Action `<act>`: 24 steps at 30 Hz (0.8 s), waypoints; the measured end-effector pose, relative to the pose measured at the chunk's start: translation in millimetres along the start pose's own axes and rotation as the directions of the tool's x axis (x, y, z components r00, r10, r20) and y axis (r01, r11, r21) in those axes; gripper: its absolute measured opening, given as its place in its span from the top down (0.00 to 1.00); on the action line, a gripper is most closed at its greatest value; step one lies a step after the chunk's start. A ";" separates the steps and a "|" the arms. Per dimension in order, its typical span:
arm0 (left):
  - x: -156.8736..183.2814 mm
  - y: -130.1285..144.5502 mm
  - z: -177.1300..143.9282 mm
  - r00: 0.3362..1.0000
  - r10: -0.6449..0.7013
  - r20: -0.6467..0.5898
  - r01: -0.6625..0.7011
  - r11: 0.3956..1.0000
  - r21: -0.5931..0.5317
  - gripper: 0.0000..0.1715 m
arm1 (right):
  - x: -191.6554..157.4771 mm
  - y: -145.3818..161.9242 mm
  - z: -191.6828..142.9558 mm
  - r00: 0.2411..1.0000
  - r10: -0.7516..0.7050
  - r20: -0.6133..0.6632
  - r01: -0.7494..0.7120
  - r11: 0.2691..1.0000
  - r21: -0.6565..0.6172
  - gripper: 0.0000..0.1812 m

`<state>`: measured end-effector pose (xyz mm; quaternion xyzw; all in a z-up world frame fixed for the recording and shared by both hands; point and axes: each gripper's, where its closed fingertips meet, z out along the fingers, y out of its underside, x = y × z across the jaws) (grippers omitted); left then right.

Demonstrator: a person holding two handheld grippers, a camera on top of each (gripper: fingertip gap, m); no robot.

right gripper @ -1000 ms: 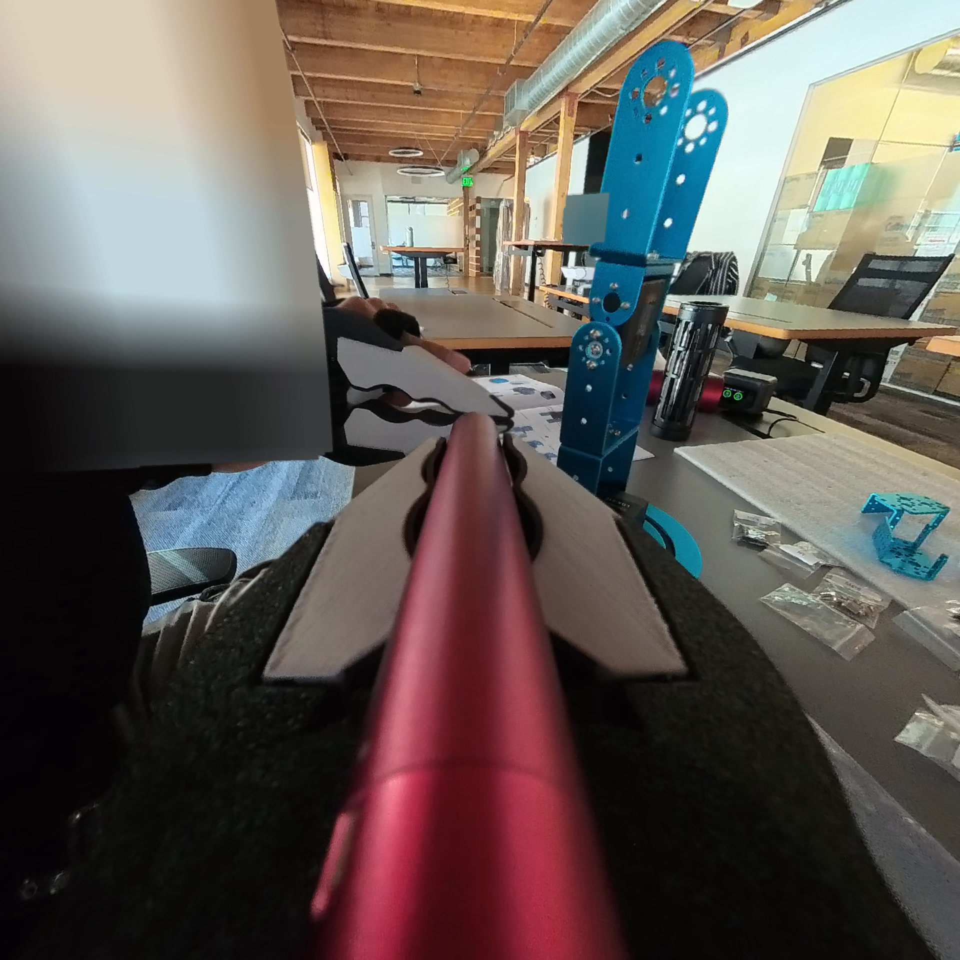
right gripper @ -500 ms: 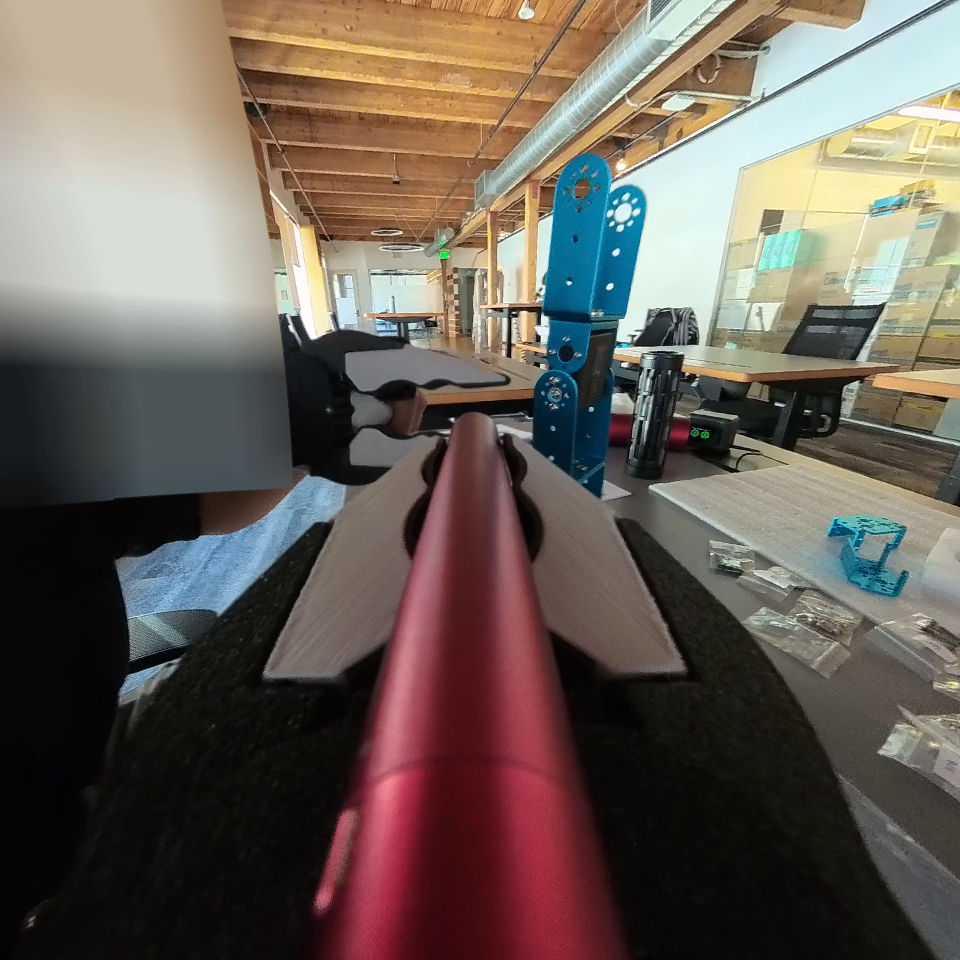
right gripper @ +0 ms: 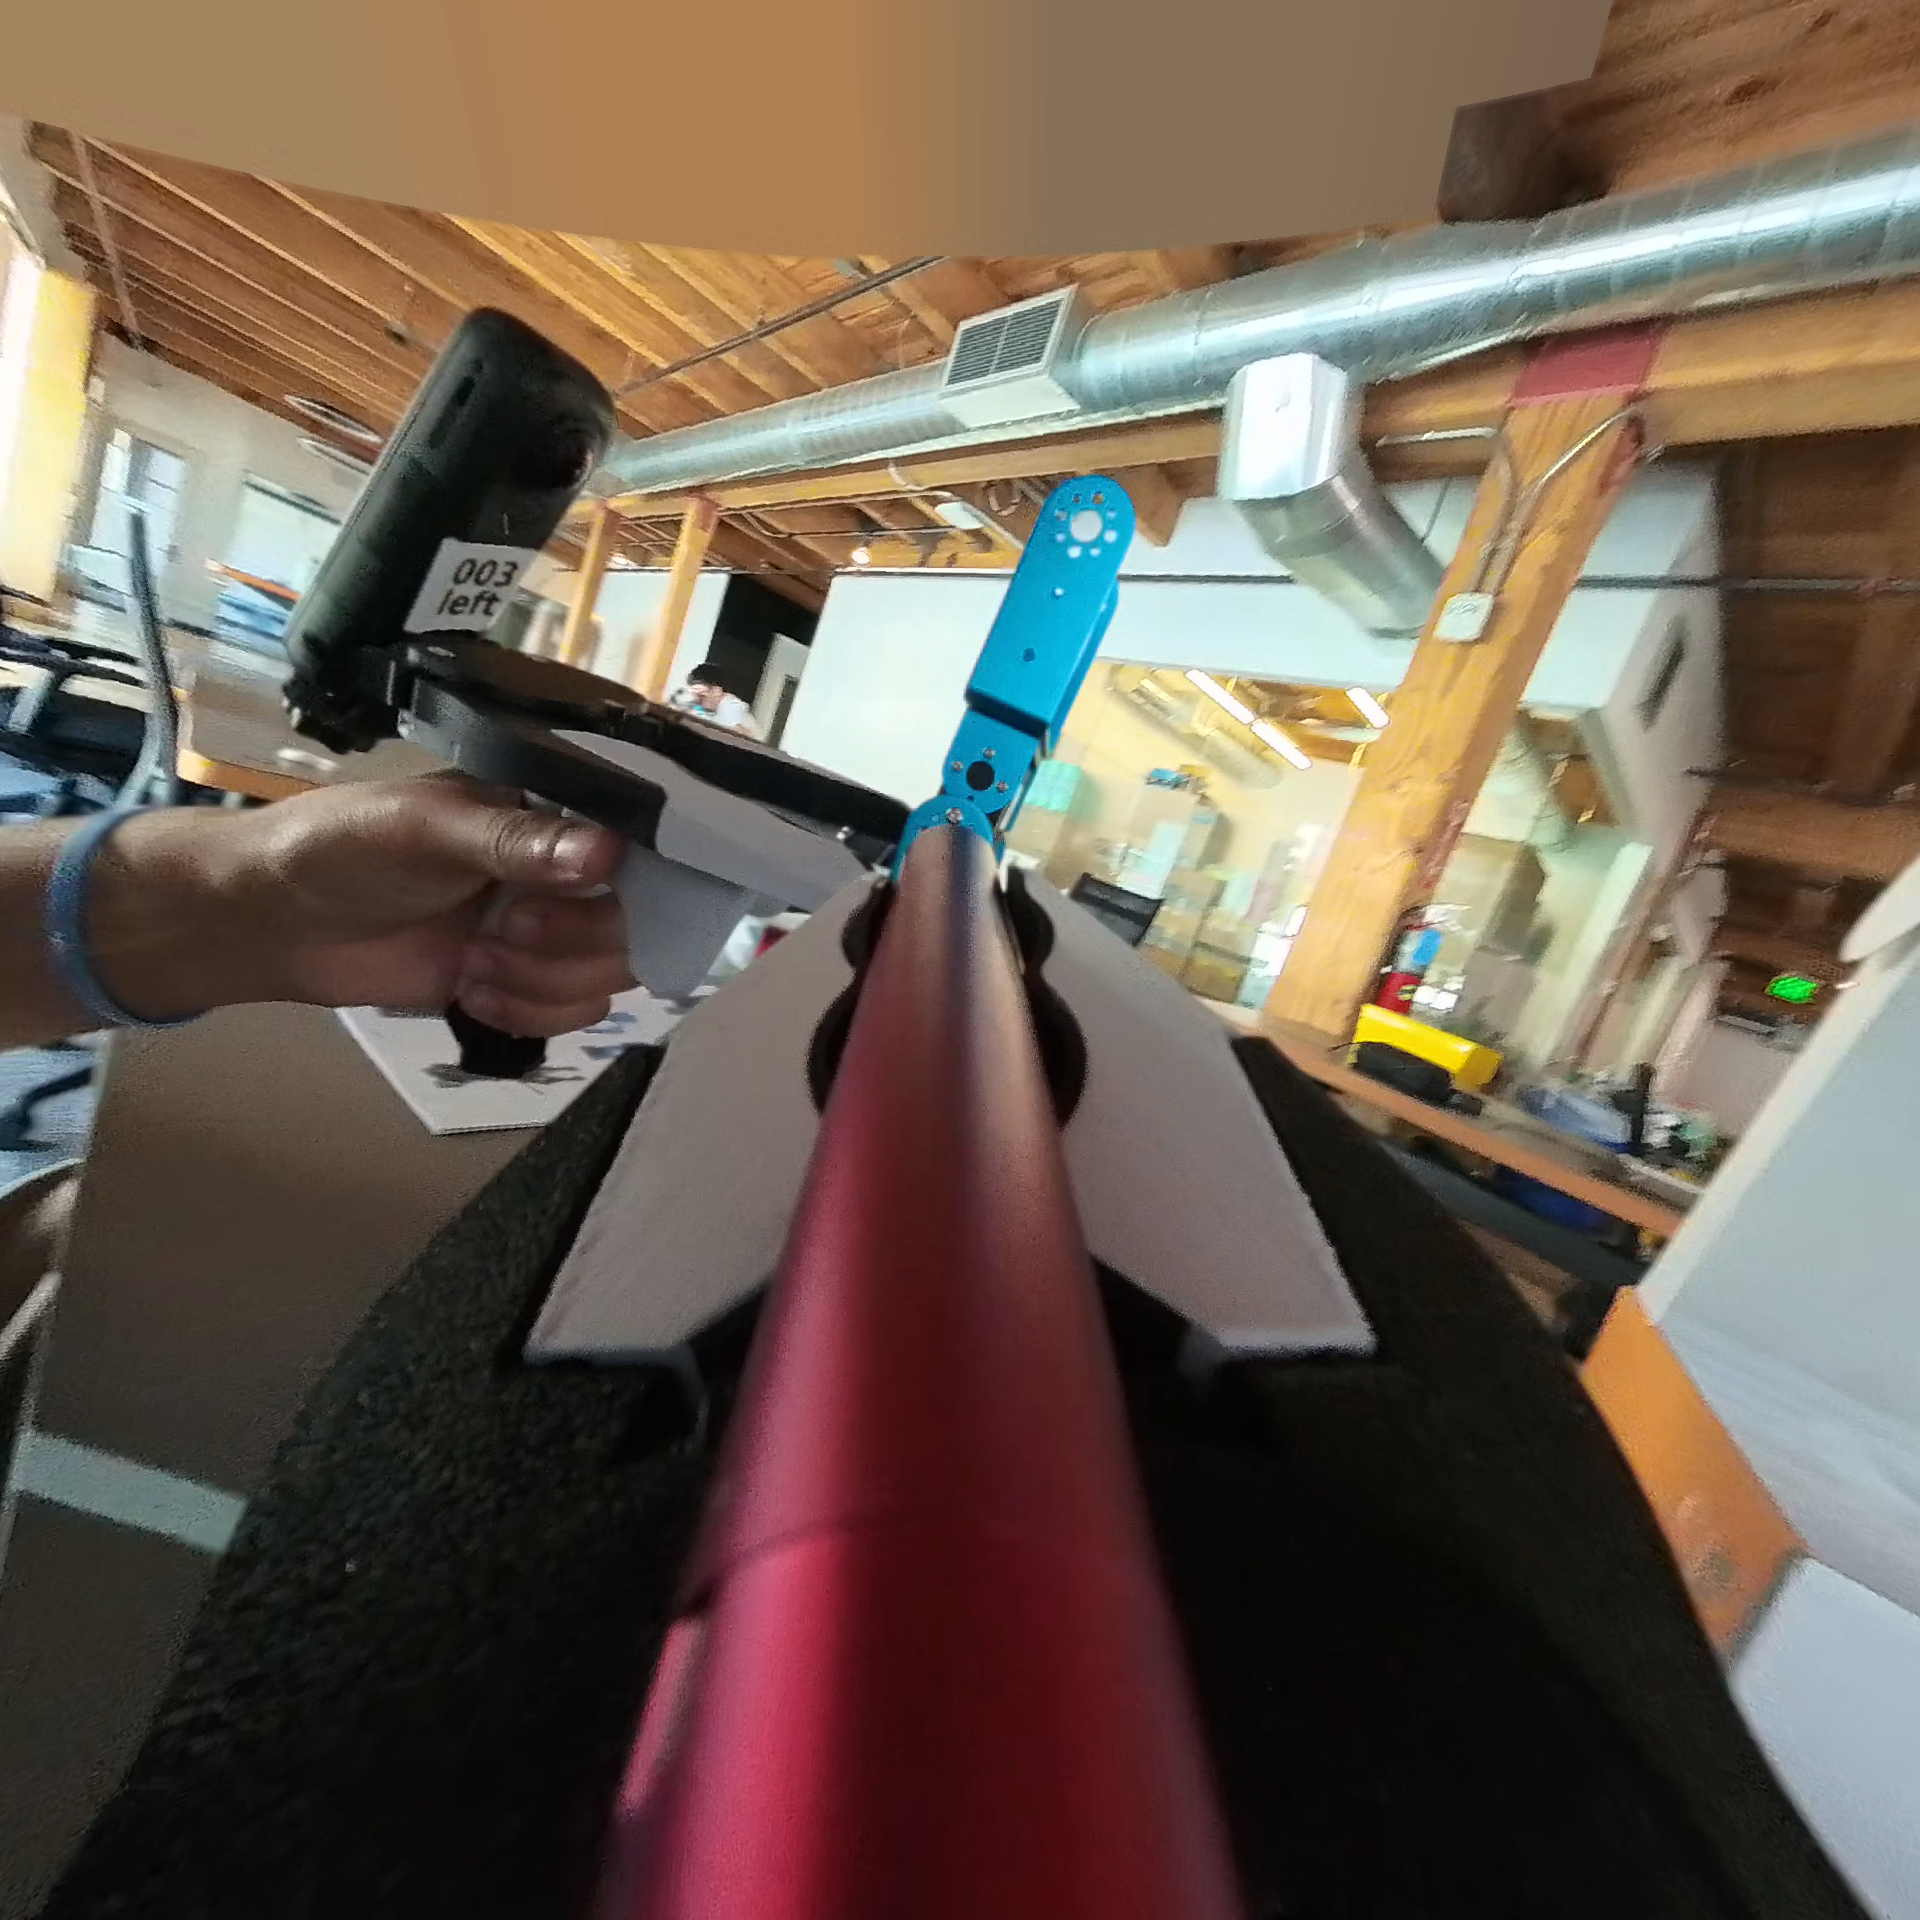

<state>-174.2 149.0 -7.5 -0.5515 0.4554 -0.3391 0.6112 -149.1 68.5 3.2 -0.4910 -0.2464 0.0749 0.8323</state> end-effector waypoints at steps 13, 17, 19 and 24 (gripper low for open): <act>-5.7 3.1 9.9 1.000 0.019 0.003 -0.019 1.000 0.003 0.61 | 4.2 2.2 5.1 0.997 -0.048 -0.065 0.047 0.999 -0.016 0.88; -5.9 3.5 10.1 1.000 0.024 0.010 -0.024 1.000 0.000 0.61 | 3.0 4.1 6.7 0.998 -0.042 -0.055 0.040 0.999 -0.025 0.88; -6.0 3.4 10.3 1.000 0.022 0.011 -0.022 1.000 0.004 0.61 | 1.2 6.0 7.9 0.998 -0.040 -0.044 0.038 0.999 -0.033 0.88; -6.0 3.6 9.9 1.000 0.023 0.014 -0.023 1.000 0.008 0.61 | 2.6 5.2 8.8 0.998 -0.047 -0.045 0.045 0.998 -0.034 0.88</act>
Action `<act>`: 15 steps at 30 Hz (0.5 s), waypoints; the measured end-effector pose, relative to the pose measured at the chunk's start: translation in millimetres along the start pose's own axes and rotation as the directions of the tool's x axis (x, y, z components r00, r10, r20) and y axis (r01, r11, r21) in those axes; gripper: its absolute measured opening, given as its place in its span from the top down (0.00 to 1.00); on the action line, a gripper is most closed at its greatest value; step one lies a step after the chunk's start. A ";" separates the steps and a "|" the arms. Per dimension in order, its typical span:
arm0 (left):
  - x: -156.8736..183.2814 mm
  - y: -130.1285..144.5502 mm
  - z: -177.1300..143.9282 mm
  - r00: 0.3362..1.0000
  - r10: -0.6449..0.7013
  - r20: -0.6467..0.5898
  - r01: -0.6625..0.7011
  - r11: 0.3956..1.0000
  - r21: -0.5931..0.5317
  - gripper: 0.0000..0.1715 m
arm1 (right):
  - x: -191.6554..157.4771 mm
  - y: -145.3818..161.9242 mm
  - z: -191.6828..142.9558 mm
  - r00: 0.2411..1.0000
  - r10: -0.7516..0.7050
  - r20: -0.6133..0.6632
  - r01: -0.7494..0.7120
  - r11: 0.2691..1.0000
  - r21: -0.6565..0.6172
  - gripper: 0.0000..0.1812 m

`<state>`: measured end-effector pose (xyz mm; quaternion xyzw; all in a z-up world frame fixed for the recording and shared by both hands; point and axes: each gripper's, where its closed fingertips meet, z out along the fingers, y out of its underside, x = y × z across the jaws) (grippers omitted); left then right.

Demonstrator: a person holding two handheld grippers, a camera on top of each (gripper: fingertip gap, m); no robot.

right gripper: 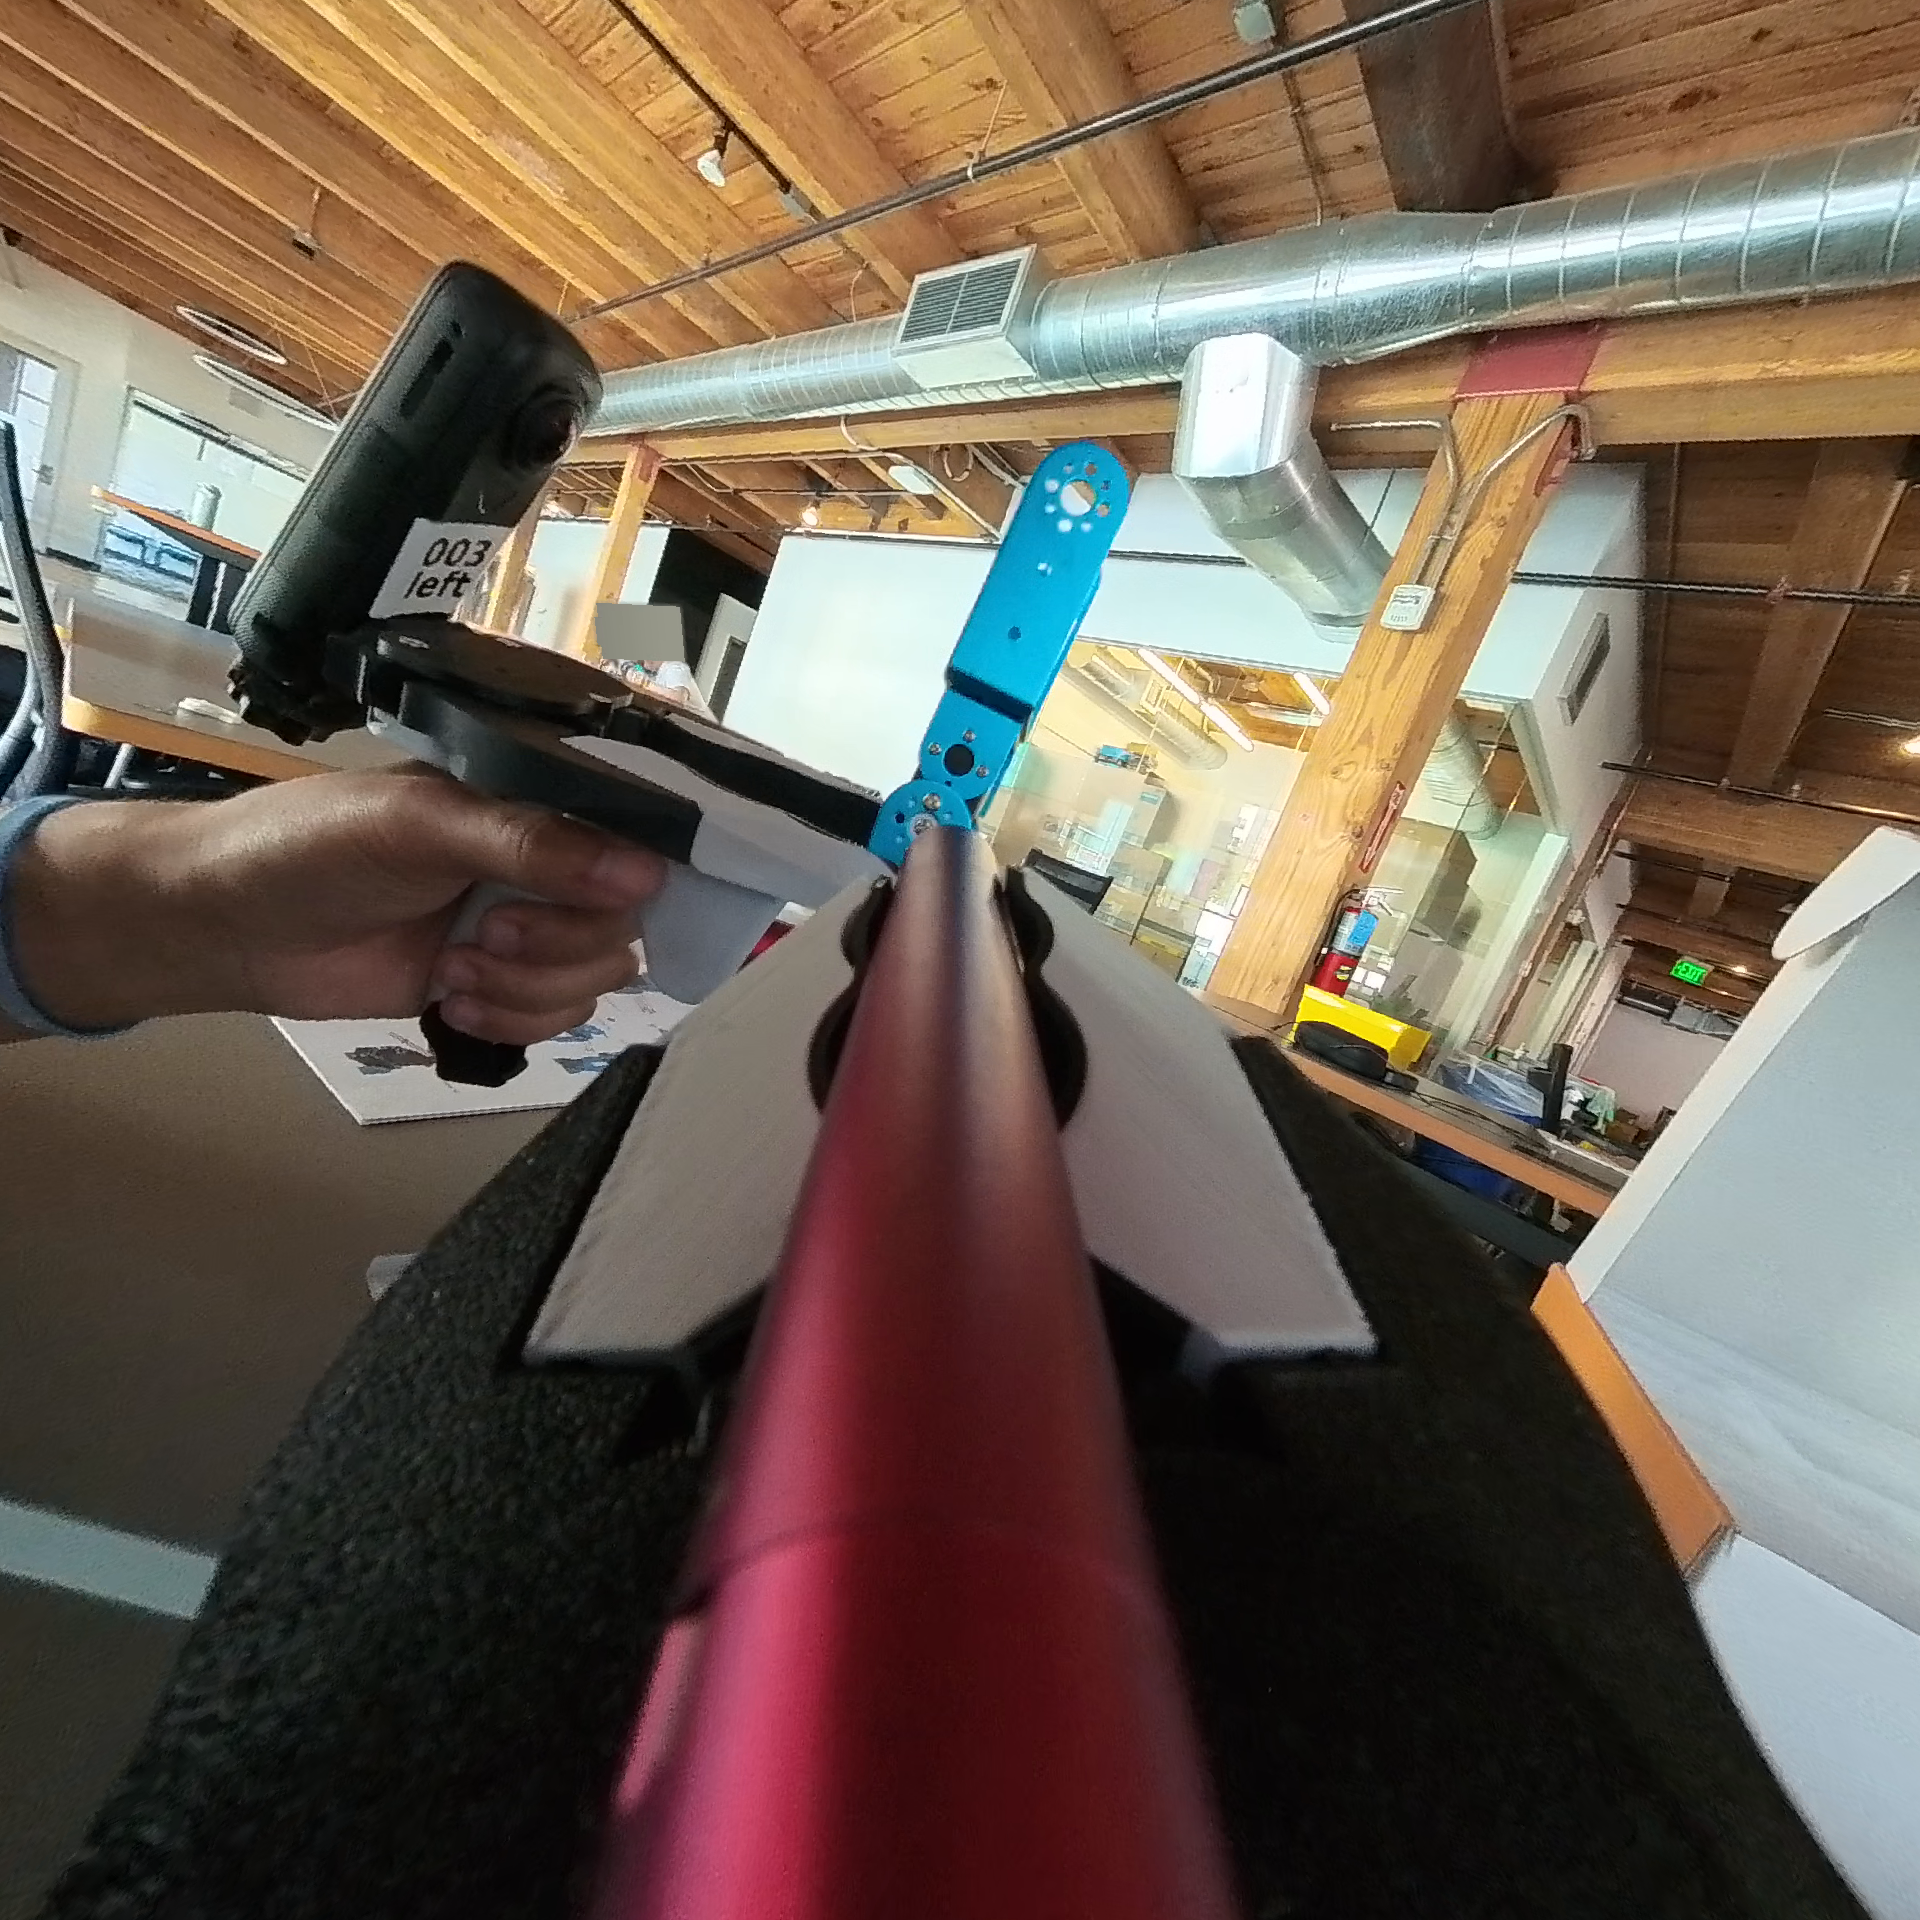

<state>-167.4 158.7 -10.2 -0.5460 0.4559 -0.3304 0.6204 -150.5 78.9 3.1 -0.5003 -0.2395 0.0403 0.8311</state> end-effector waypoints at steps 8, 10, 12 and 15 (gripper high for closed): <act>-0.6 0.2 -0.5 1.000 0.002 0.009 -0.002 1.000 0.001 0.62 | -2.3 0.4 2.6 1.000 -0.006 0.008 0.006 1.000 -0.008 0.88; -0.4 0.2 -0.6 1.000 0.007 0.012 -0.007 1.000 0.001 0.62 | -2.0 -0.4 2.9 1.000 -0.003 0.011 0.003 1.000 -0.010 0.88; -0.5 0.3 -0.7 1.000 0.008 0.016 -0.008 1.000 0.006 0.62 | -1.2 -1.7 3.4 1.000 -0.005 0.009 0.005 1.000 -0.019 0.88; -1.3 0.4 -0.9 1.000 0.010 0.028 -0.010 1.000 0.007 0.62 | -1.7 -1.9 4.4 1.000 -0.011 0.002 0.012 0.999 -0.045 0.88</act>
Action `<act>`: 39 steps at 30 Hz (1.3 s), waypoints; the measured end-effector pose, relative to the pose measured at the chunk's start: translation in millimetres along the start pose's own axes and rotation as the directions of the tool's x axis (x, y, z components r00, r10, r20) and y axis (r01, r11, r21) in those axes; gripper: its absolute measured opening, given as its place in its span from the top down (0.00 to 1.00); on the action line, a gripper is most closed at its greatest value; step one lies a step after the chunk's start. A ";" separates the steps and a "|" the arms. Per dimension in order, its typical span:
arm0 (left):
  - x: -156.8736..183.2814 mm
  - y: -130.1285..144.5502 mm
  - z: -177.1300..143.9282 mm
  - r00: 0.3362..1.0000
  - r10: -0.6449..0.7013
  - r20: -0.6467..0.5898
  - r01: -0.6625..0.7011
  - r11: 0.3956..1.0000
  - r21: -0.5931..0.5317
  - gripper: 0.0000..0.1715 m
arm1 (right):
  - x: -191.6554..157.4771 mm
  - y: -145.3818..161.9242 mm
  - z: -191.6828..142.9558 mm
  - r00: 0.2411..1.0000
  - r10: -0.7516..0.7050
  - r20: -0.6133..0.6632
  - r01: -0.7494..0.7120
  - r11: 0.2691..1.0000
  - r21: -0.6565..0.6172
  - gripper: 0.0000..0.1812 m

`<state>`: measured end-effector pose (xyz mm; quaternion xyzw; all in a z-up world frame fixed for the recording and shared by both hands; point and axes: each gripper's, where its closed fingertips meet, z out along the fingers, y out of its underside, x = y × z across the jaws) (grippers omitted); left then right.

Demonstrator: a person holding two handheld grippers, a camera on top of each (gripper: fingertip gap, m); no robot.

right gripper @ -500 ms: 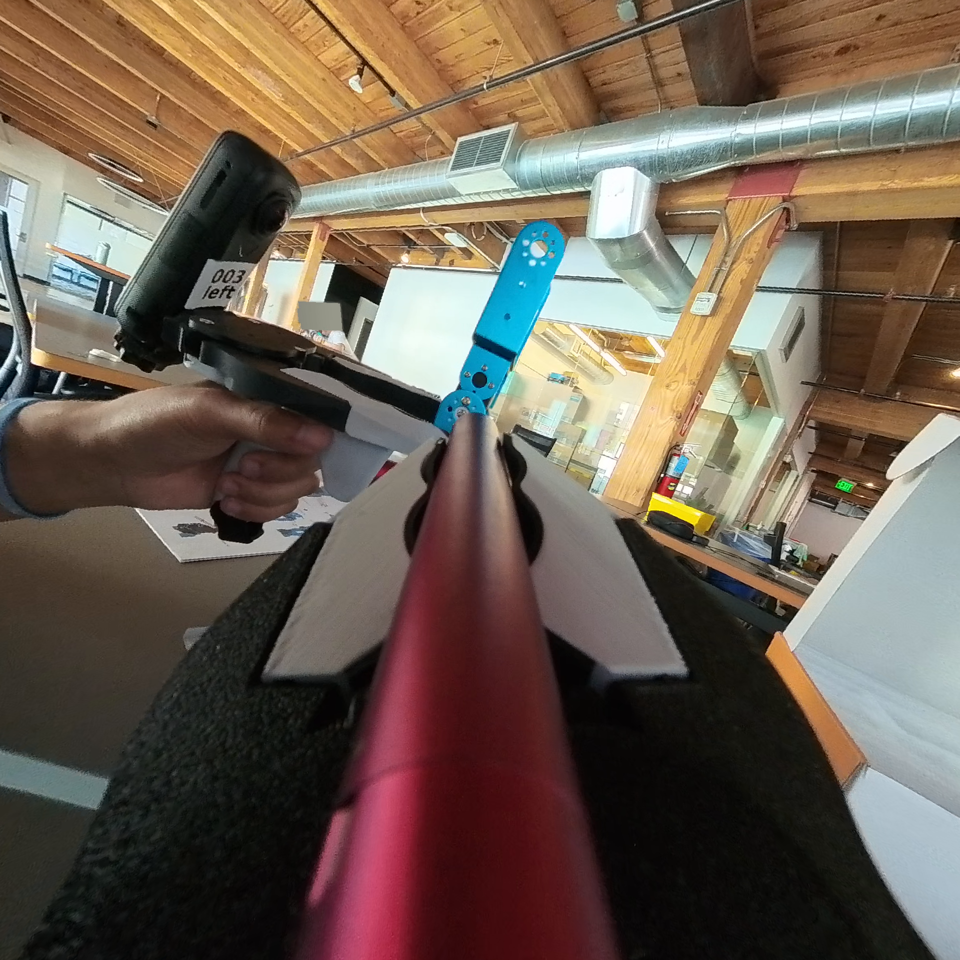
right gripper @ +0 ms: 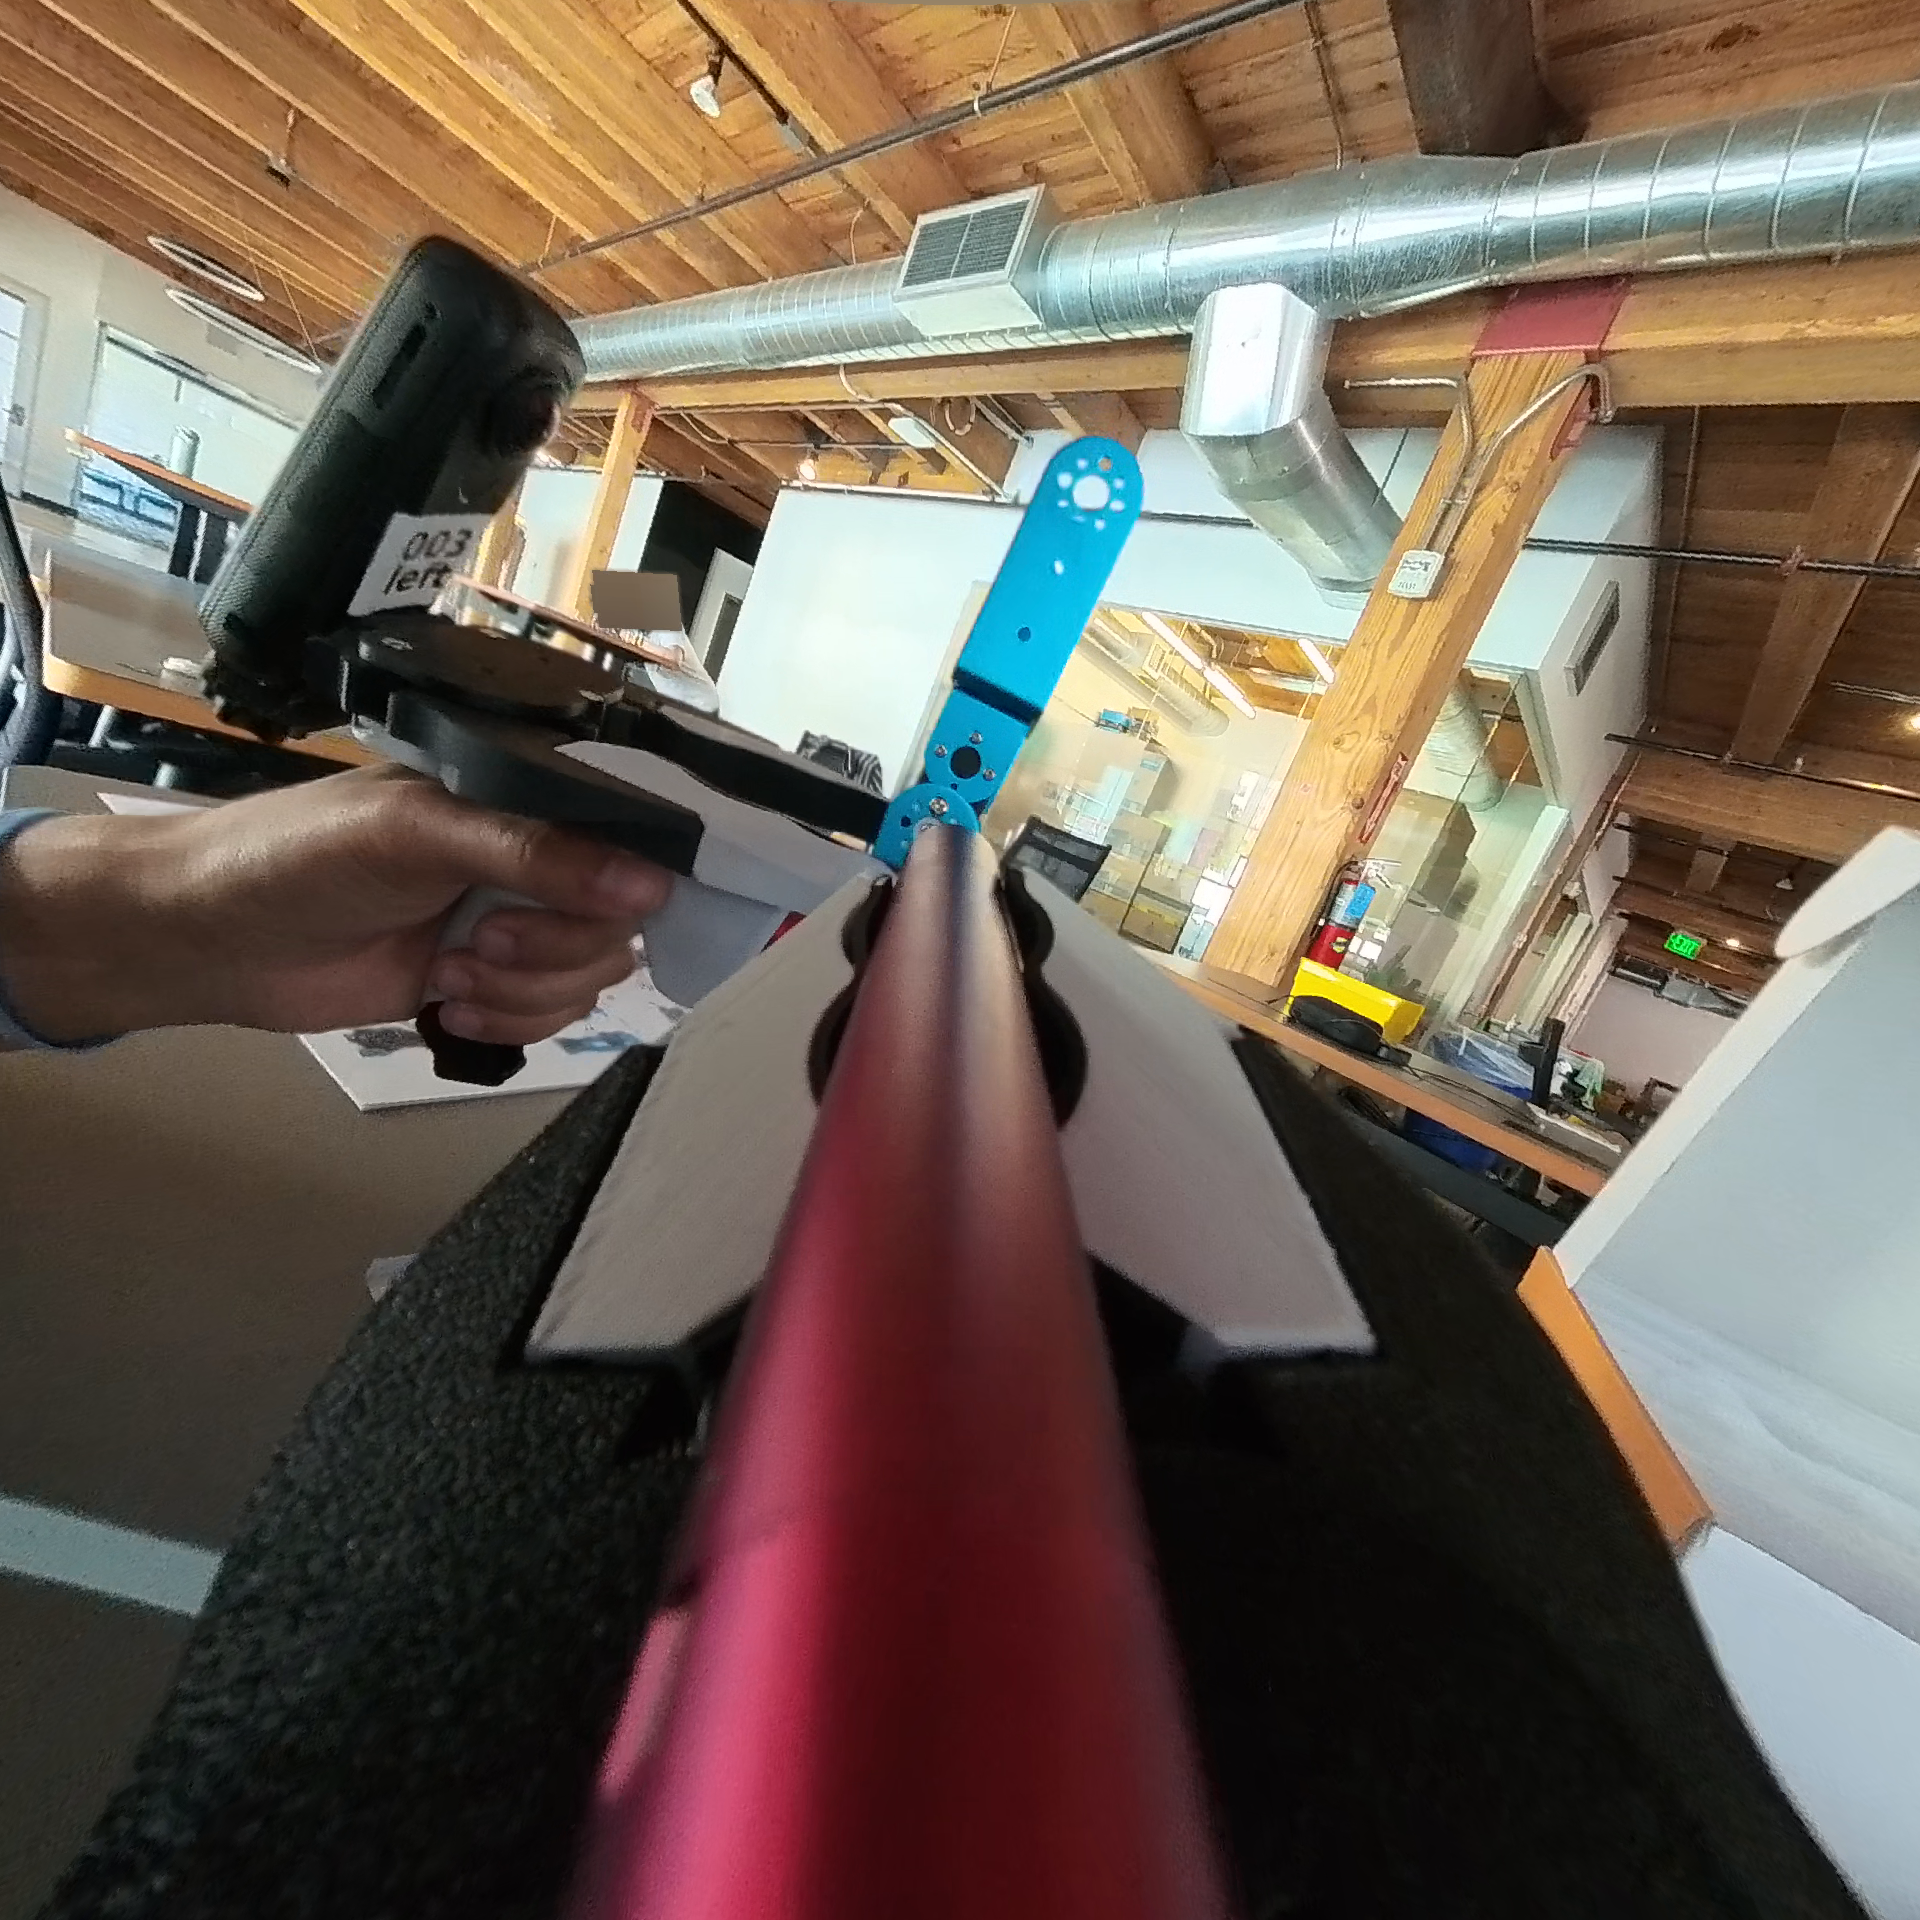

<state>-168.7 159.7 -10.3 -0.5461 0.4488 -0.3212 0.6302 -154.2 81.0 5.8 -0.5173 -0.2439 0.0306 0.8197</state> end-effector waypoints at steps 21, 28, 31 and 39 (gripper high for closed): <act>0.5 -0.3 -0.5 1.000 -0.013 0.006 0.013 1.000 0.019 0.62 | 3.2 2.9 0.2 0.998 0.060 0.030 -0.060 0.998 -0.009 0.88; 0.6 -0.2 -0.6 1.000 -0.013 0.006 0.013 1.000 0.019 0.62 | 2.7 3.0 0.6 0.998 0.062 0.034 -0.061 0.998 -0.010 0.89; 0.7 -0.3 -0.6 1.000 -0.013 0.005 0.013 1.000 0.021 0.62 | 2.9 2.9 0.8 0.997 0.070 0.038 -0.070 0.998 -0.010 0.88; 0.8 -0.3 -0.7 1.000 -0.012 0.007 0.012 1.000 0.020 0.62 | 2.8 3.4 0.9 0.997 0.069 0.040 -0.068 0.998 -0.012 0.88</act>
